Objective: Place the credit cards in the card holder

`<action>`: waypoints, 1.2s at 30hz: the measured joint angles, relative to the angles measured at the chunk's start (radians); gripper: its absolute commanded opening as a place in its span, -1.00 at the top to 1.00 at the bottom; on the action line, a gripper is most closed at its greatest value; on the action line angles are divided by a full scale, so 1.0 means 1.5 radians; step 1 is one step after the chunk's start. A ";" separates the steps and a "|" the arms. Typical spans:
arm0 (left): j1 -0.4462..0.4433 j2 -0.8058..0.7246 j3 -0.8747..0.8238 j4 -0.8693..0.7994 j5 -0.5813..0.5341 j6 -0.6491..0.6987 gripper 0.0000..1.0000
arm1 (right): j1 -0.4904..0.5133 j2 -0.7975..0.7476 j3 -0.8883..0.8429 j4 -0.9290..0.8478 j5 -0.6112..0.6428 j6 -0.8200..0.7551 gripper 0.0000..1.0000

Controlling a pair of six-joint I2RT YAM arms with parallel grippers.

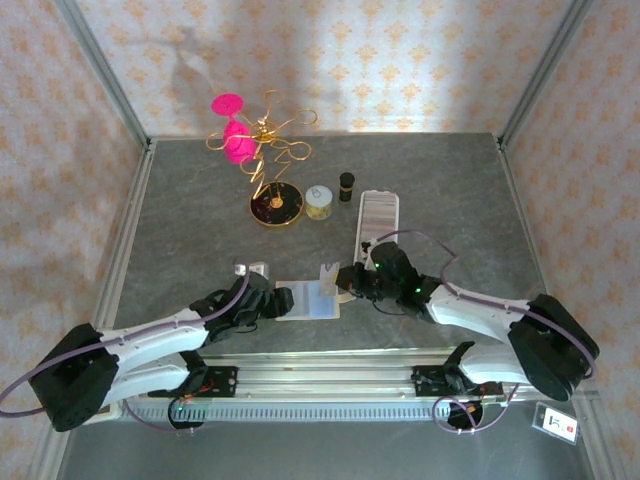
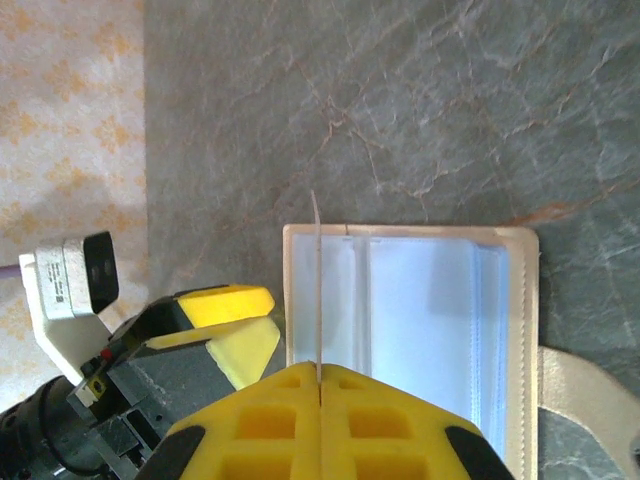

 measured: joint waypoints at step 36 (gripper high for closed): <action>0.000 0.118 0.083 -0.081 -0.015 0.068 0.32 | 0.080 0.165 0.040 0.070 0.038 0.031 1.00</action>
